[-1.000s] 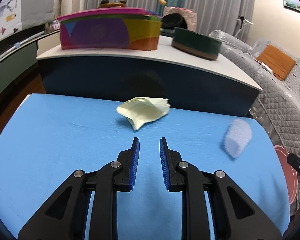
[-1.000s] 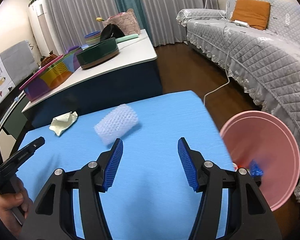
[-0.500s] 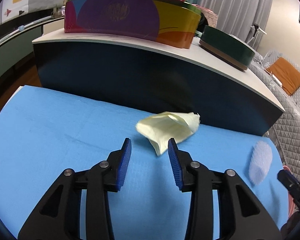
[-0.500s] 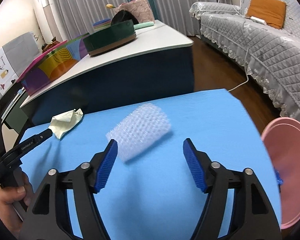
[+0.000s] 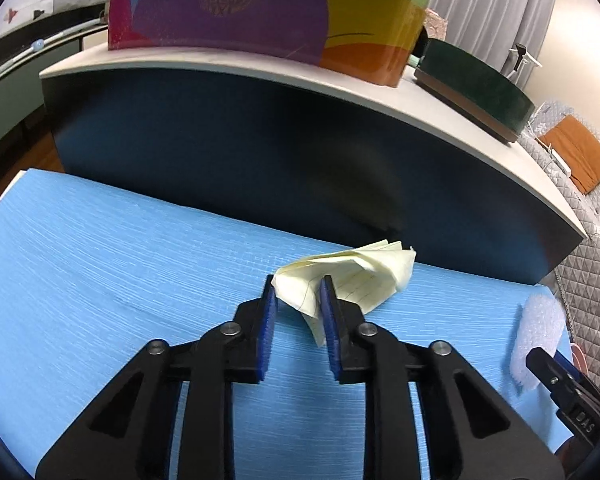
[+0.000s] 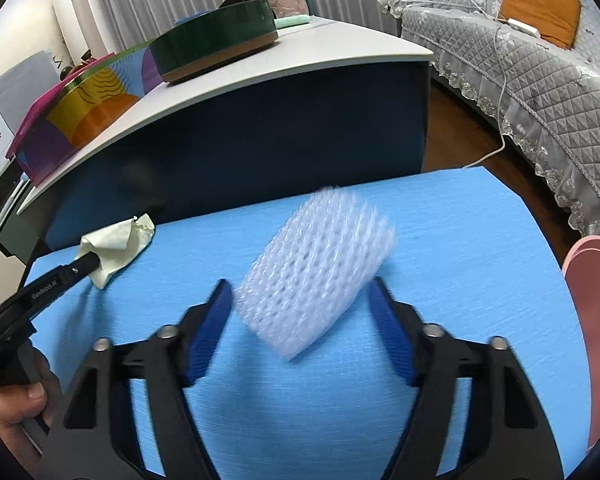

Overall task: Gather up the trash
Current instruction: 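Close the right tool on the white foam sleeve while left tool grasps the yellow paper, then carry both items over the pink bin and open both tools to drop them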

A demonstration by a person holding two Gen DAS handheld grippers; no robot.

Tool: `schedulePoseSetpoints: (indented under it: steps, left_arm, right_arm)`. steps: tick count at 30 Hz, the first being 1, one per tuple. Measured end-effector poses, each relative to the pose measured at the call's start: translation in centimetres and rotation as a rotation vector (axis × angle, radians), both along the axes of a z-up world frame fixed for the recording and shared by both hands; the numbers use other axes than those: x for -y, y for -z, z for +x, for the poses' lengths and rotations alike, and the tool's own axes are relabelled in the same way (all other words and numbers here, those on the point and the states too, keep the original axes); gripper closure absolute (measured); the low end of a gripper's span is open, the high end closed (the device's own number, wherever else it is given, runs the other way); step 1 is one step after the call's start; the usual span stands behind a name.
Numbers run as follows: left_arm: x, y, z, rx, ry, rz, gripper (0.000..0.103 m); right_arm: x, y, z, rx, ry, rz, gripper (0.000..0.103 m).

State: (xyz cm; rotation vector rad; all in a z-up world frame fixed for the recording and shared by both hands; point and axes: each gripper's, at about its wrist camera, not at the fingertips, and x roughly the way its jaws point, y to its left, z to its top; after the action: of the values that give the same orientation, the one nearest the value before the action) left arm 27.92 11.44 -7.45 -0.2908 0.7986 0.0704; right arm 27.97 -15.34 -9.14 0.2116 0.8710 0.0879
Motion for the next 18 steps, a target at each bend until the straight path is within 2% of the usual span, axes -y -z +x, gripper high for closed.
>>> schedulePoseSetpoints:
  steps: [2,5,8,12,18]
  left_arm:
    - [0.4,-0.2,-0.5,0.003,0.006,0.006,0.088]
    - [1.0,-0.6,-1.4,0.007,0.009,0.011,0.090]
    - [1.3,-1.3,-2.4,0.016,0.010,0.015,0.095]
    - [2.3,-2.5,-3.9,0.031,0.022,0.029,0.099]
    - [3.3,-4.6,-6.7,0.057,0.037,0.049,0.099]
  right_arm:
    - [0.3,0.2,-0.3,-0.009,-0.012,0.010,0.068]
    - [0.5,0.2,-1.1,-0.009,-0.036,-0.006,0.084]
    - [1.1,-0.3,-2.1,-0.003,-0.044,-0.017,0.089]
    - [2.1,-1.7,-3.8,0.025,-0.046,-0.033,0.090]
    - [3.9,-4.8,-6.9,0.074,-0.042,-0.051,0.090]
